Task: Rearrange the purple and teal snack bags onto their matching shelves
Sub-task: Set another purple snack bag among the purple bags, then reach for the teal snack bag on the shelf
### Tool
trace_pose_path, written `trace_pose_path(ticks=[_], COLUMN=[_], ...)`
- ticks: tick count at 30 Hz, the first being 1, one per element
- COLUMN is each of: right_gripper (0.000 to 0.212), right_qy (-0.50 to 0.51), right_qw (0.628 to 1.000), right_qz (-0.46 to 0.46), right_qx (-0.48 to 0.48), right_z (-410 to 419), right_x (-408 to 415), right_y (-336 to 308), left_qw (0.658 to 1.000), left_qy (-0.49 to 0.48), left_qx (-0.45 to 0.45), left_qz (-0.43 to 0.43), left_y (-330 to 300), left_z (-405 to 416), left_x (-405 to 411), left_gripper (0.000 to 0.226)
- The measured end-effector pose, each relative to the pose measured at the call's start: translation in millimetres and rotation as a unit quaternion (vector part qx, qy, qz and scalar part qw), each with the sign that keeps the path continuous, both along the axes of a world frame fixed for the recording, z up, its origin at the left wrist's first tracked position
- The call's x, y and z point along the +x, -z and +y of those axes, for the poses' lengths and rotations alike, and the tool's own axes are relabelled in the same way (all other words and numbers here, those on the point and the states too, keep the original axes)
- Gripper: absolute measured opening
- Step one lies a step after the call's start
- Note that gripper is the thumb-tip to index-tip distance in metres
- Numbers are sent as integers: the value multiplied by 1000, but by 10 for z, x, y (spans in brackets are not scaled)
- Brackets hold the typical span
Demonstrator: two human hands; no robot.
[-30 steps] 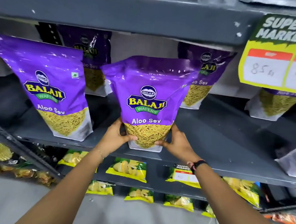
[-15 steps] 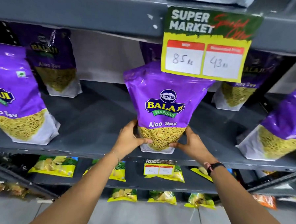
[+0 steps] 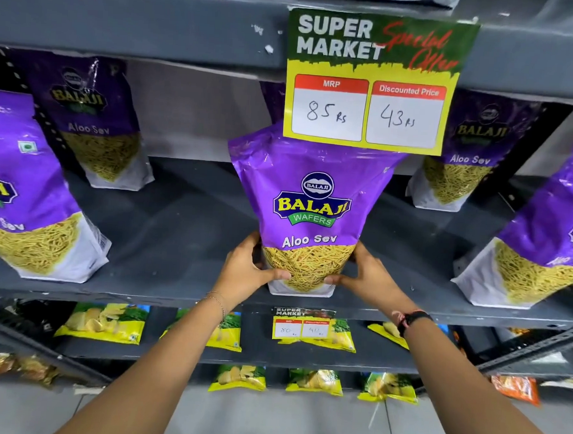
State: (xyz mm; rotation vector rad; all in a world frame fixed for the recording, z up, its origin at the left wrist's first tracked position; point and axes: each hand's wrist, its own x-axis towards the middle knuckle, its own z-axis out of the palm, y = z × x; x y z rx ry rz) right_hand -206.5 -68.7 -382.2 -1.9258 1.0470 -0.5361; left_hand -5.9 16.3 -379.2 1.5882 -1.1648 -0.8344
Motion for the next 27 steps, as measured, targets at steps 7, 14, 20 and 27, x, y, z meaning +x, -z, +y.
trace_pose_path(ticks=[7,14,20,27], right_gripper=[68,93,36,17], right_qy=[6,26,189,177], right_qw=[1000,998,901,730], right_qz=[-4,-46,-226,-283], right_qx=[-9,-36,-319,-597], right_z=[22,109,468,568], right_x=[-42,-97,-261,-344], right_y=[27,-136,-1031,-2629], left_qw=[1000,999,922,721], left_qy=[17,22,-144,-204], left_qx=[-7,-17,-309,-598], left_qz=[-4,-29,-185,-282], left_y=[5,36,-675,-2497], left_z=[-1,60,380,289], left_x=[-20,-11,23,131], left_gripper=[53,78,45,31])
